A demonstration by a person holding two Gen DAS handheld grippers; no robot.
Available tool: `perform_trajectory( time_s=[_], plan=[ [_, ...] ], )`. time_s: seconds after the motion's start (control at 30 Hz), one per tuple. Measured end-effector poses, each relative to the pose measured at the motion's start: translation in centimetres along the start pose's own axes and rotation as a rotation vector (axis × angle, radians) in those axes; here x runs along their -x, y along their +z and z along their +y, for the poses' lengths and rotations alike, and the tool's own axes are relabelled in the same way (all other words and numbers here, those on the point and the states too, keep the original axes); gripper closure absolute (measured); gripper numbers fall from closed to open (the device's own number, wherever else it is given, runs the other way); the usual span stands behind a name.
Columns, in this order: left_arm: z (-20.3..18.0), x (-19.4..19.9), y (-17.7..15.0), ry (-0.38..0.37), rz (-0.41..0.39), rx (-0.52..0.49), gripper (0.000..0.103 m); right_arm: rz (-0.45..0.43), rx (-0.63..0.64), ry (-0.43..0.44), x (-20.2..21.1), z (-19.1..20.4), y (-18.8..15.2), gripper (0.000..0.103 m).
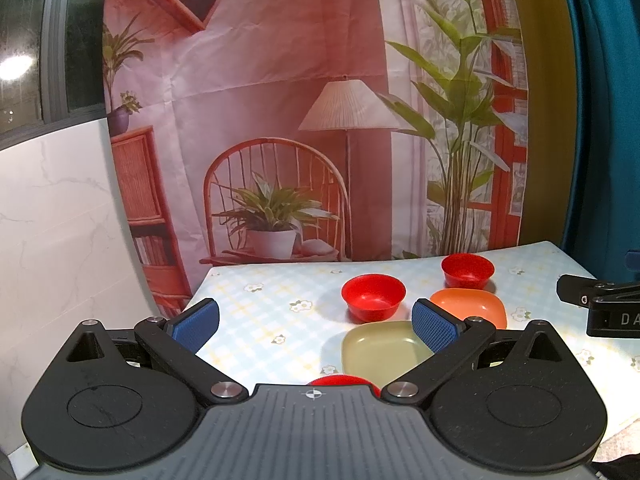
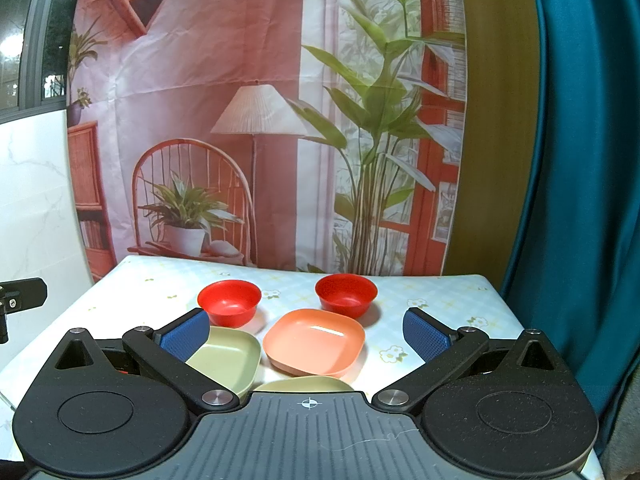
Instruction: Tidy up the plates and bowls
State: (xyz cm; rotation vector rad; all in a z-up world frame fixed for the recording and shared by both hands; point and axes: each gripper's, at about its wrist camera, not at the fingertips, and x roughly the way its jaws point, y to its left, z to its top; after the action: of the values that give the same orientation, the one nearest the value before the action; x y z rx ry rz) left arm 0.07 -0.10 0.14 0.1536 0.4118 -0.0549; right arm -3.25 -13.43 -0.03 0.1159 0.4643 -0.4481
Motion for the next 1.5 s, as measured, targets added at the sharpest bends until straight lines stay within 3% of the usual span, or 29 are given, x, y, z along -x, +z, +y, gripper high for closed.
perform_trajectory(
  time_s=[1.1, 1.27, 1.5],
  plan=[
    [0.1, 0.0, -0.1, 0.020, 0.000, 0.016, 0.000, 0.000, 0.002, 0.001, 0.0, 0.0, 0.1, 0.000],
    [0.5, -0.5, 0.3, 0.025, 0.003, 0.011, 0.000, -0.003, -0.002, 0.030, -0.2, -0.3, 0.3, 0.000],
    [1.8, -2.9, 0.9, 0.033, -0.025, 0.018, 0.000, -0.093, 0.008, 0.145, -1.6, -1.3, 1.6, 0.000]
  ],
)
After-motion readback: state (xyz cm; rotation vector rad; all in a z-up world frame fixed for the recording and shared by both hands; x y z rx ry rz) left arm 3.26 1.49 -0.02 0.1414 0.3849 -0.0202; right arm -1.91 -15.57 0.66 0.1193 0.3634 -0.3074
